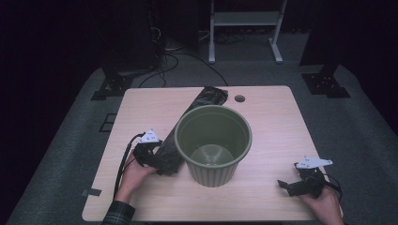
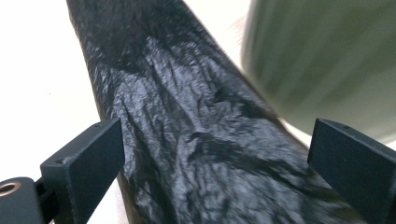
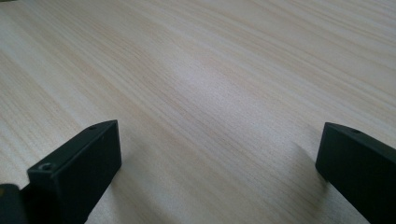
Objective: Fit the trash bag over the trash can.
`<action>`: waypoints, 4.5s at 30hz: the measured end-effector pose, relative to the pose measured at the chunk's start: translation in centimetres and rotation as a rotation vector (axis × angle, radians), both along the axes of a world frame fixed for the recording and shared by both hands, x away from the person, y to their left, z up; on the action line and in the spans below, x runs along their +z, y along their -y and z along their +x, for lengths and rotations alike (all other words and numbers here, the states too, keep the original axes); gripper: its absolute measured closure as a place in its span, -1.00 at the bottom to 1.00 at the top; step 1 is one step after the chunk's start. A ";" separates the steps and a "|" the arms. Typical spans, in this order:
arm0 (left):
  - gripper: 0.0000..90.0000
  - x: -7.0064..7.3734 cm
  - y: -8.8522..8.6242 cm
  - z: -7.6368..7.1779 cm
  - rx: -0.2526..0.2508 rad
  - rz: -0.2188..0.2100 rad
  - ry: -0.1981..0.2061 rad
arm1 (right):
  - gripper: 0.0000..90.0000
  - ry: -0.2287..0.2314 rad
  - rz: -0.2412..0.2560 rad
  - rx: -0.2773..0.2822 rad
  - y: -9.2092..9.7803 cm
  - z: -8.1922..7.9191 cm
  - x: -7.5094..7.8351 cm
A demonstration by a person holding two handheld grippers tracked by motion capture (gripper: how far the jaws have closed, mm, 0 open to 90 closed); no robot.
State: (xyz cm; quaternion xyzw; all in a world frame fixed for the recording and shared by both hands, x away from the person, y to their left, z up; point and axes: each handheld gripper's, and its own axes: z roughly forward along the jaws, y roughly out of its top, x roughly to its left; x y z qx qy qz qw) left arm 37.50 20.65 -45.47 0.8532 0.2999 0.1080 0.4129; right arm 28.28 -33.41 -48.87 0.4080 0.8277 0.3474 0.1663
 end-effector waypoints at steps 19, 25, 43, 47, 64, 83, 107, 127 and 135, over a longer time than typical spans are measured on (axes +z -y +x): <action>-0.44 -1.9 0.9 0.9 0.008 0.131 -0.001 | -1.00 -0.001 0.000 -0.001 0.0 0.0 0.0; 0.32 -1.4 0.5 0.6 -0.017 0.132 -0.008 | -1.00 0.000 0.000 -0.001 0.0 0.0 0.0; 0.91 -1.0 -0.6 -1.8 -0.088 0.152 -0.038 | -1.00 0.000 0.000 0.000 0.0 0.0 0.0; 0.91 -0.9 -1.3 -2.8 -0.087 0.138 -0.039 | -1.00 0.000 0.000 -0.001 0.0 0.0 0.0; 0.91 -0.6 -3.3 -7.5 -0.116 0.145 -0.053 | -1.00 0.000 0.000 0.000 0.0 0.0 0.0; 0.07 -0.7 -6.2 -11.6 -0.024 0.107 -0.080 | -1.00 -0.001 0.000 -0.001 0.0 0.0 0.0; -0.99 2.5 -3.0 -6.8 0.055 0.065 -0.042 | -1.00 0.000 0.000 -0.004 0.0 0.0 0.0; -0.98 0.4 -0.6 -0.9 0.084 0.108 -0.036 | -1.00 -0.002 0.001 -0.006 -0.1 0.1 0.0; -0.99 -1.3 0.1 0.1 0.109 0.144 -0.055 | -1.00 -0.002 0.001 -0.006 -0.1 0.1 0.0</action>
